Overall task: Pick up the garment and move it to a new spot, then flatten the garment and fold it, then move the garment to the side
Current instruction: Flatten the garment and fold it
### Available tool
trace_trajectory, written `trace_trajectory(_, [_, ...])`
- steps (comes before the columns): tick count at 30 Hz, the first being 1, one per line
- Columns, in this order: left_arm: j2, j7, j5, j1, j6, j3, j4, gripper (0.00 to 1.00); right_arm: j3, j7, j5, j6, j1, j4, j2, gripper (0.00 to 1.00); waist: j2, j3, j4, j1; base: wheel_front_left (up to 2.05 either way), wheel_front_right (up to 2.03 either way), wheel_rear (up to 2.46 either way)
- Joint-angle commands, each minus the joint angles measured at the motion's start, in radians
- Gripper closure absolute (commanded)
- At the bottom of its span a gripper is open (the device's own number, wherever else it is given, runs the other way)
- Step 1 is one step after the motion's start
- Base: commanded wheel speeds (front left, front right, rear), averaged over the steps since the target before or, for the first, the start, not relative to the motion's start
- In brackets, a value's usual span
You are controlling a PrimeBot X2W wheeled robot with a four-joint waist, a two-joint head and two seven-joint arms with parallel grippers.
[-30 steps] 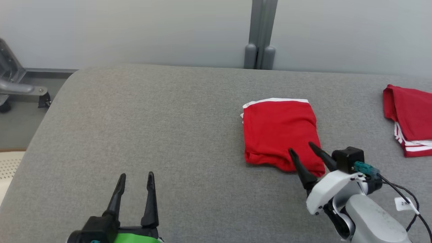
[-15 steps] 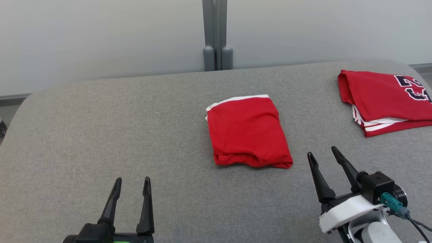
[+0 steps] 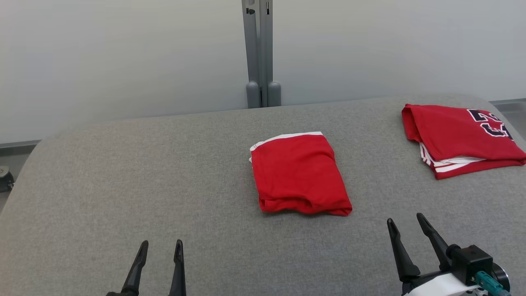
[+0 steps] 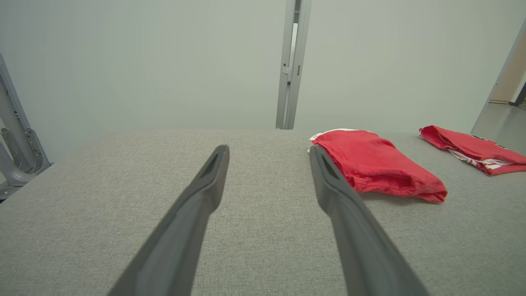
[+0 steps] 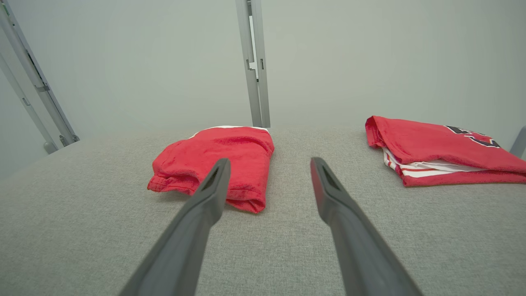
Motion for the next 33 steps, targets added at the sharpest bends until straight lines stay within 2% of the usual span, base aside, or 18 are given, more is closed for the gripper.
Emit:
trace_trajectory(1, [0.003, -0.003, 0.004, 0.017, 0.002, 0.001, 0.002, 0.00, -0.004, -0.002, -0.003, 0.000, 0.018, -0.006, -0.003, 0.00, 0.0000, -0.010, 0.001, 0.0000, 0.00, 0.00, 0.00])
trace_trajectory(33, [0.003, -0.003, 0.001, 0.015, 0.035, -0.038, 0.021, 0.00, -0.013, -0.002, 0.005, 0.000, 0.042, 0.007, 0.027, 0.00, 0.0000, -0.022, 0.013, 0.0000, 0.00, 0.00, 0.00])
